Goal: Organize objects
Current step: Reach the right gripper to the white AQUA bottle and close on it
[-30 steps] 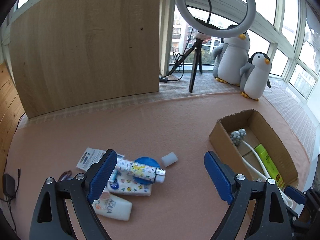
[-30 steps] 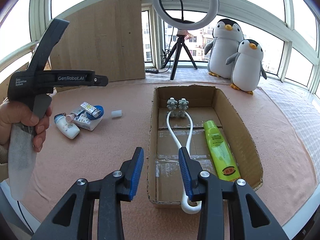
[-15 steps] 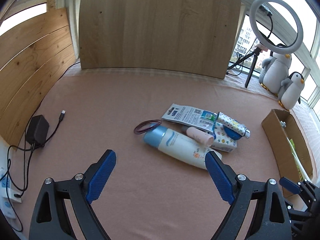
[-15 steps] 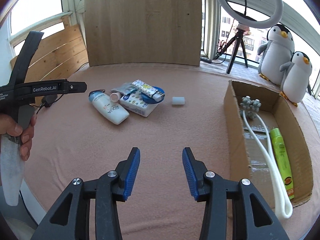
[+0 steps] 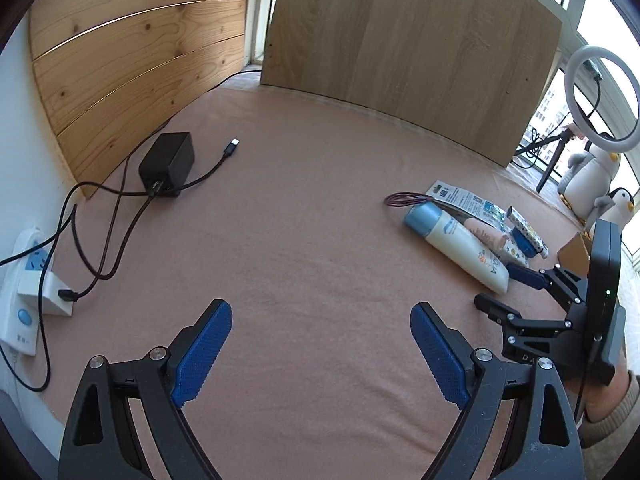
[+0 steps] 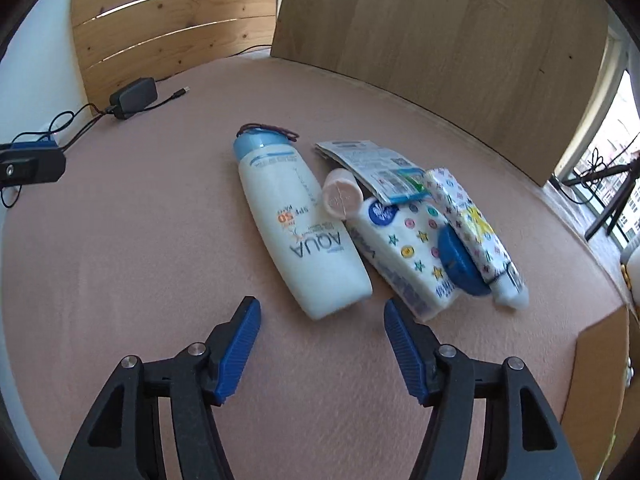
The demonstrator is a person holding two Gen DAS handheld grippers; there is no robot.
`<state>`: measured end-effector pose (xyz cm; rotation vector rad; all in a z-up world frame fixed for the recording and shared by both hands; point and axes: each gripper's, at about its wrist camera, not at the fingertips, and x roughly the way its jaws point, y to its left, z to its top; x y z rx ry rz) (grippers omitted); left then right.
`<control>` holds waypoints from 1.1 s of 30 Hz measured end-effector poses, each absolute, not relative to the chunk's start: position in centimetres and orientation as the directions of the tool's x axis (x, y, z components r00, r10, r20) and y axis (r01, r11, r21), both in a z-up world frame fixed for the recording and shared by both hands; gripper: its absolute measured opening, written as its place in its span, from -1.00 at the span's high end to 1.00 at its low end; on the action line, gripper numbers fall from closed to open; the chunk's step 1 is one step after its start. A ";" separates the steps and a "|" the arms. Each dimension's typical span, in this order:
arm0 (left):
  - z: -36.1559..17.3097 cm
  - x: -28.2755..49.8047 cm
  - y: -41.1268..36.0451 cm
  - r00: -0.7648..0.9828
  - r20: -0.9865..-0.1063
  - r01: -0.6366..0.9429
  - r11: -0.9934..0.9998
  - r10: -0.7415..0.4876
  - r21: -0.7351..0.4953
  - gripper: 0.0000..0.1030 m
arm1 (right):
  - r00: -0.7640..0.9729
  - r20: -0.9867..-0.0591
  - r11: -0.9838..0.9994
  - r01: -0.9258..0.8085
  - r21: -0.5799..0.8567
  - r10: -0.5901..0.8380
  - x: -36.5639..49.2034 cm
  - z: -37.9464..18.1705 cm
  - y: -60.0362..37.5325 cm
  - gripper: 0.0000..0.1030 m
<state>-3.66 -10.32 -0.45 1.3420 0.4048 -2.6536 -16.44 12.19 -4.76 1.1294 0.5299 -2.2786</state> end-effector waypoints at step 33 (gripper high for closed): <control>-5.4 -5.5 -2.9 -0.422 -0.899 0.167 -0.965 0.117 -0.204 -0.53 | -0.464 -0.805 -0.783 0.623 0.000 -0.369 -0.5 -5.1 7.0 0.15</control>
